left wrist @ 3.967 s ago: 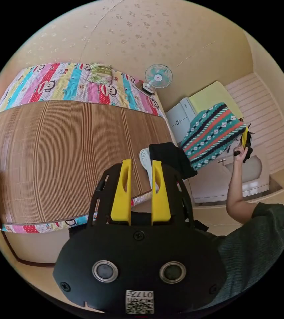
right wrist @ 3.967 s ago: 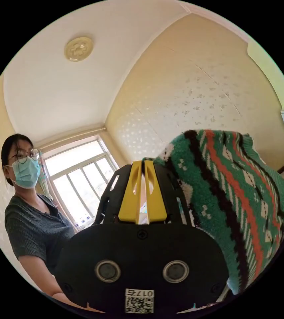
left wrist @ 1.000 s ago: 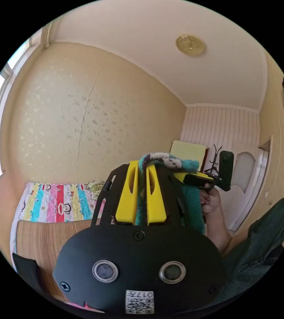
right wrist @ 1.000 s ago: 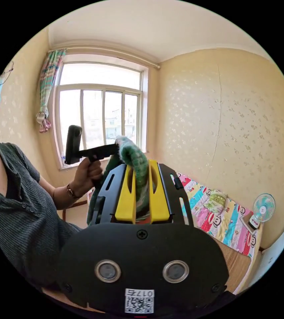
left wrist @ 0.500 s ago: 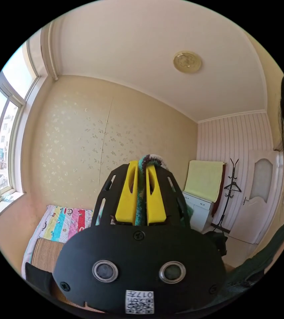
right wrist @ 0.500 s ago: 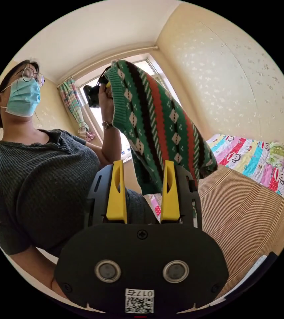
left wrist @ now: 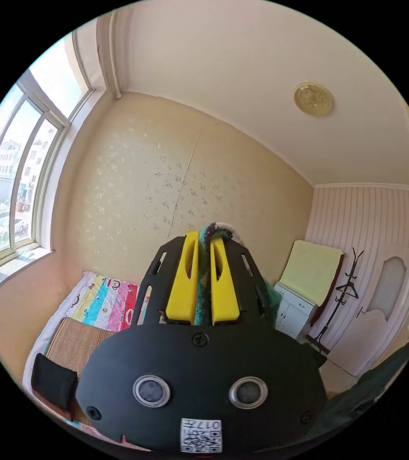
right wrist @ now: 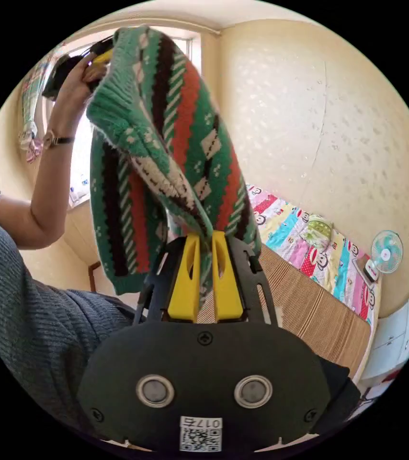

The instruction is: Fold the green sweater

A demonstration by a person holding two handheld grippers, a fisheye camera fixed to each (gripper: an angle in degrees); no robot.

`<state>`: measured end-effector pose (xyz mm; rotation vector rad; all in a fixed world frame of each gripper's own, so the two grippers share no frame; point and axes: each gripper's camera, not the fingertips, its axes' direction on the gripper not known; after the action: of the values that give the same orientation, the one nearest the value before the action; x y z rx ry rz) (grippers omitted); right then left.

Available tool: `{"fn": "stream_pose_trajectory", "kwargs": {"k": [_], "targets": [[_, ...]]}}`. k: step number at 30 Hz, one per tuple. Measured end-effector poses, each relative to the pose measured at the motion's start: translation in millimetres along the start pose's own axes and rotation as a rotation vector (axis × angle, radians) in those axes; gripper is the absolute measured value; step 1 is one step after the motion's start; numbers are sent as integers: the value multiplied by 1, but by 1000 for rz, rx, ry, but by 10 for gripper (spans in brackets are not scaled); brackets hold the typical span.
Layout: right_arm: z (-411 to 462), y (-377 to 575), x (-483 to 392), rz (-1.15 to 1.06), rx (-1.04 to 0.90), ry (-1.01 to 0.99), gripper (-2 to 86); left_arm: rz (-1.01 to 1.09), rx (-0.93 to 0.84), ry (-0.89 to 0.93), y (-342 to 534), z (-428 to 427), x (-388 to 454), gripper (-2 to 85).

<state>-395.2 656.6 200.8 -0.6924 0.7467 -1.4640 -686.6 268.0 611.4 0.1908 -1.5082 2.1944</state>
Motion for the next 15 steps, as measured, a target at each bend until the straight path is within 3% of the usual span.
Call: {"fn": "stream_pose_trajectory", "kwargs": {"k": [4,6,9,11,15], "targets": [[-69,18,83,166,223,-62,35,51,-209,74,-12,14,-82,42],[-105,37,118,224,338,-215,33,81,-302,126,-2,18,-113,42],[-132,73,138,284,458,-348,31,96,-421,351,29,10,-161,40],[-143,82,140,291,460,-386,31,52,-452,454,53,0,-190,40],[-175,57,144,286,447,-343,33,-75,-492,463,53,9,-228,39]]}}
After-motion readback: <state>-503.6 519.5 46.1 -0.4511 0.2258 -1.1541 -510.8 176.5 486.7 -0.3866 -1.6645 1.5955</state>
